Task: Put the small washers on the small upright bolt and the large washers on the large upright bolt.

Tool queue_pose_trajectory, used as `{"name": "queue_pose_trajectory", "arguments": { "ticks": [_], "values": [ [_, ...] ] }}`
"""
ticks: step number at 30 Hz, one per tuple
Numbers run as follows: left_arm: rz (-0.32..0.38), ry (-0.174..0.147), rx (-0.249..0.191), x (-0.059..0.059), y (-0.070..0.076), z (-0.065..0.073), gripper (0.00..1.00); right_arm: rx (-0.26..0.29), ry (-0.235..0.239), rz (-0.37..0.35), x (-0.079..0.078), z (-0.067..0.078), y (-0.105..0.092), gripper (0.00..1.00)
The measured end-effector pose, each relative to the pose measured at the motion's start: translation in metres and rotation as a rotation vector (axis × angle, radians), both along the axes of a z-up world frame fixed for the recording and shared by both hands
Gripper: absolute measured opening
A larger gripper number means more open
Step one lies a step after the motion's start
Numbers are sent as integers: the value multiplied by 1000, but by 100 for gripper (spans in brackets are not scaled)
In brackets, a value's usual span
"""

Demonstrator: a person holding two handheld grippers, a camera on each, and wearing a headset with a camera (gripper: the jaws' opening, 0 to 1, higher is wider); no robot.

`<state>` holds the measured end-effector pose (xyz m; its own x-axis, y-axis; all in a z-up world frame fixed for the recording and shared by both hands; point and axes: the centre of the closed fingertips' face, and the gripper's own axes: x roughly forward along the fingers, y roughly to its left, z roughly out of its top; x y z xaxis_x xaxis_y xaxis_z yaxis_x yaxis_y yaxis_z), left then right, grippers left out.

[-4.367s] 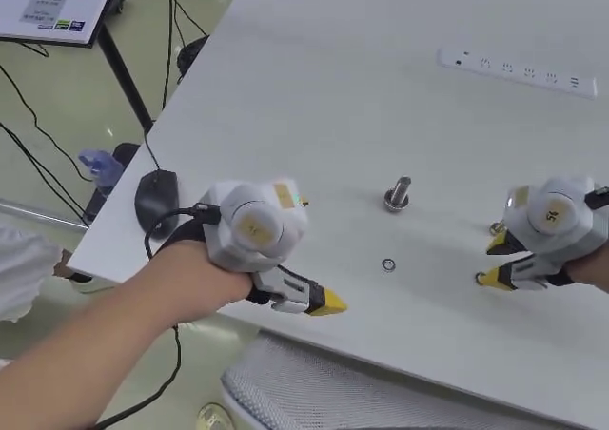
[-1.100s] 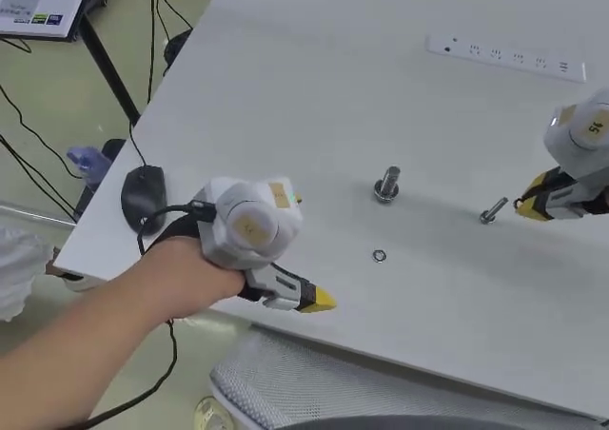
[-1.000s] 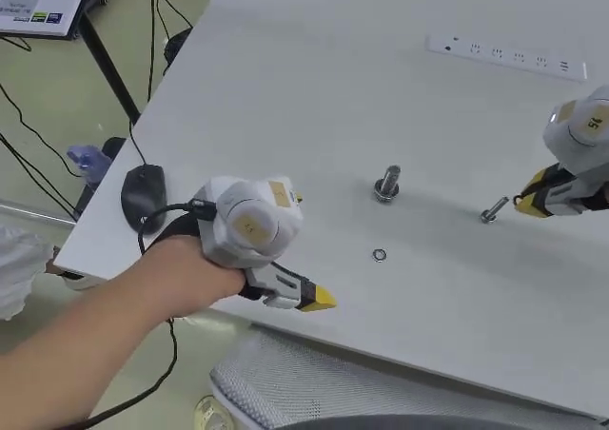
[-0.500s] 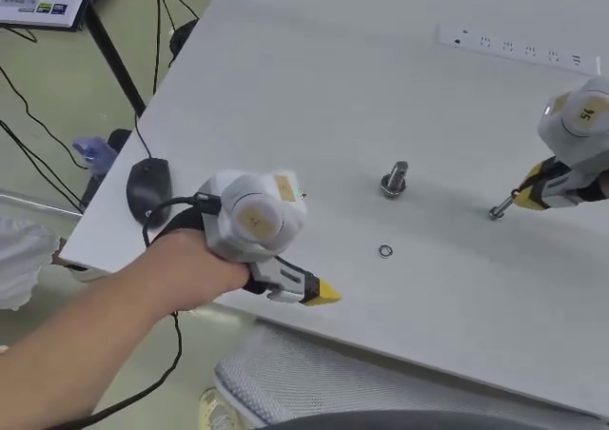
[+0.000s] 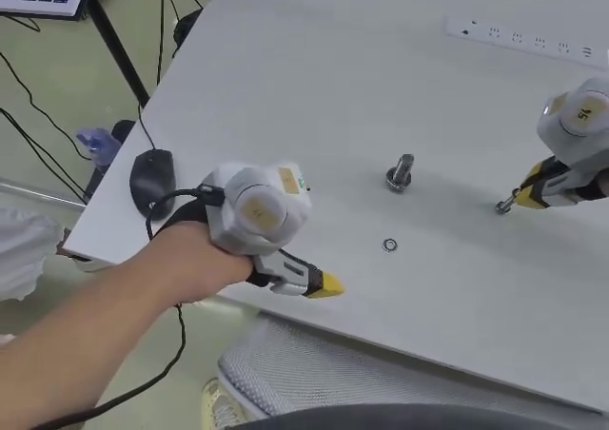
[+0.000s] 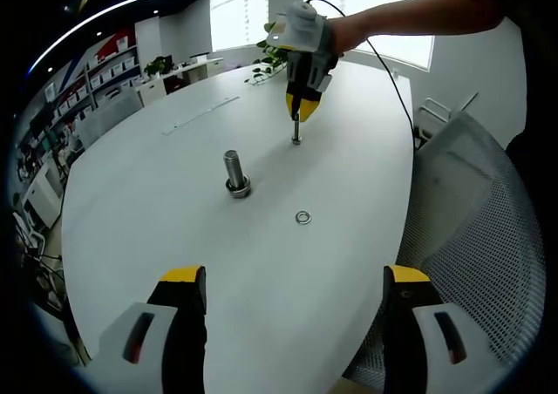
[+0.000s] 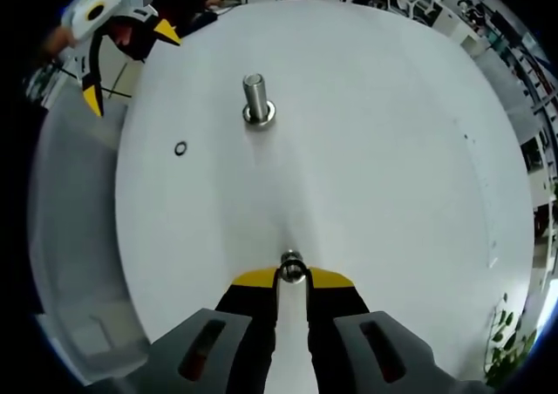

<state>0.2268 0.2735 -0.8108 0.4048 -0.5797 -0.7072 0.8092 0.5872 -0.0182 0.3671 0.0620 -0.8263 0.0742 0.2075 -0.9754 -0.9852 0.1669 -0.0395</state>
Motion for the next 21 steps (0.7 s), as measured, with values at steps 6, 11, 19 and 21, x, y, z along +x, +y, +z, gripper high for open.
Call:
{"name": "queue_pose_trajectory", "arguments": {
  "ticks": [6,11,19,21],
  "values": [
    [1,5,1,-1,1,-1,83,-6,2,5,2,-5,1,12],
    [-2,10,3,-3,2,-4,82,-16,10,10,2,-14,1,12],
    [-5,18,4,-6,2,-5,81,-25,24,21,1,-26,0,12],
    [-3,21,2,-7,2,-5,81,-29,28,22,0,-30,-2,12]
  ]
}}
